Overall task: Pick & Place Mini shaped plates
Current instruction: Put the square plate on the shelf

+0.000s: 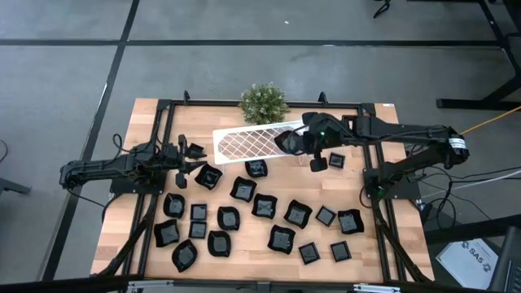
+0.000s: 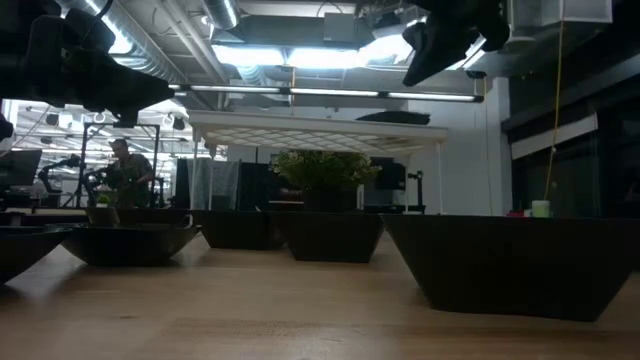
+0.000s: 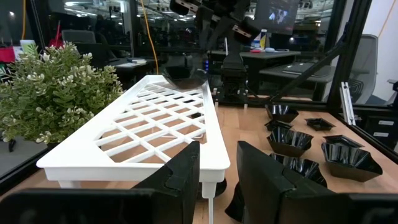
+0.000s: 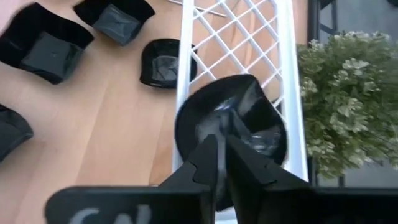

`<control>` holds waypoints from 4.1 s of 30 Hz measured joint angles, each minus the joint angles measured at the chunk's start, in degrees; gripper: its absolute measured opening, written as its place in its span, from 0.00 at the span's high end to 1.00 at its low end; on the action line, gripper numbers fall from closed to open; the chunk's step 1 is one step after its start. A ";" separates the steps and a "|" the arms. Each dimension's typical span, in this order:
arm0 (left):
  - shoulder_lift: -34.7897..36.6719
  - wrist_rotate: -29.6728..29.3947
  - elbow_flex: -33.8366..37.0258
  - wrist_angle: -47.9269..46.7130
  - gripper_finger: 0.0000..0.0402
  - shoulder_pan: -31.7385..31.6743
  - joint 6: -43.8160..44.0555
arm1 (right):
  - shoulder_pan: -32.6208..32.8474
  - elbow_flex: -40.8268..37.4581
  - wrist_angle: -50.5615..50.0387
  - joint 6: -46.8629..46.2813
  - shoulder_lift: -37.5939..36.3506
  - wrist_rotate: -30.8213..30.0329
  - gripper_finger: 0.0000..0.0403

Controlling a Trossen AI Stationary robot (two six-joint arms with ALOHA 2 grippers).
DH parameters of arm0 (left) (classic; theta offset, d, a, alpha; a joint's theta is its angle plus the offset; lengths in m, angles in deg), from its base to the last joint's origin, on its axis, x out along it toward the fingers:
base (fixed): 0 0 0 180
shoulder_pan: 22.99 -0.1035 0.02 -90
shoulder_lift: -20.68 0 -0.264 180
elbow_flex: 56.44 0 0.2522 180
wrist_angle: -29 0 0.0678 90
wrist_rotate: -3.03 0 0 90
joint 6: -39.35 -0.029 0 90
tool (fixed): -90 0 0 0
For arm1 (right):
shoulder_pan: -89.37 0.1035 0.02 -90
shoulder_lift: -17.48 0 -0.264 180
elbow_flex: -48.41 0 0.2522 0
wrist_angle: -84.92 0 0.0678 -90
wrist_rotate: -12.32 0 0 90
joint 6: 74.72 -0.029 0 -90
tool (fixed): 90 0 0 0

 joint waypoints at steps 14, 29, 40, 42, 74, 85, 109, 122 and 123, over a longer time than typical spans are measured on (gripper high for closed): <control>0.00 -0.01 0.00 0.00 0.75 -0.01 0.00 | 1.24 0.89 2.10 -14.85 0.04 6.12 0.76; -0.01 0.01 0.00 0.00 0.75 -0.01 0.00 | 15.23 1.86 6.14 -41.70 0.98 20.54 0.75; 0.00 -0.01 0.00 0.00 0.75 -0.01 0.00 | 25.36 1.83 3.60 -56.72 9.86 19.48 0.75; -0.01 -0.01 0.00 0.00 0.75 0.00 0.00 | 27.21 1.79 2.55 -58.76 10.56 19.85 0.75; -0.01 0.01 0.00 0.00 0.75 0.00 0.00 | 43.18 1.84 -20.74 -90.25 23.37 1.09 0.75; 0.00 0.01 0.00 0.00 0.75 -0.02 0.00 | 46.32 1.84 -18.86 -93.69 28.34 -1.80 0.75; -0.01 0.00 0.00 0.00 0.75 -0.02 0.00 | 46.39 -7.06 -6.34 -96.08 29.92 -2.43 0.75; -0.01 0.01 0.00 0.00 0.75 0.00 0.00 | 46.39 -6.54 -7.27 -96.03 29.96 -2.38 0.98; -0.01 0.01 0.00 0.00 0.75 0.00 0.00 | 46.39 -6.15 -7.55 -96.02 30.03 -2.36 0.98</control>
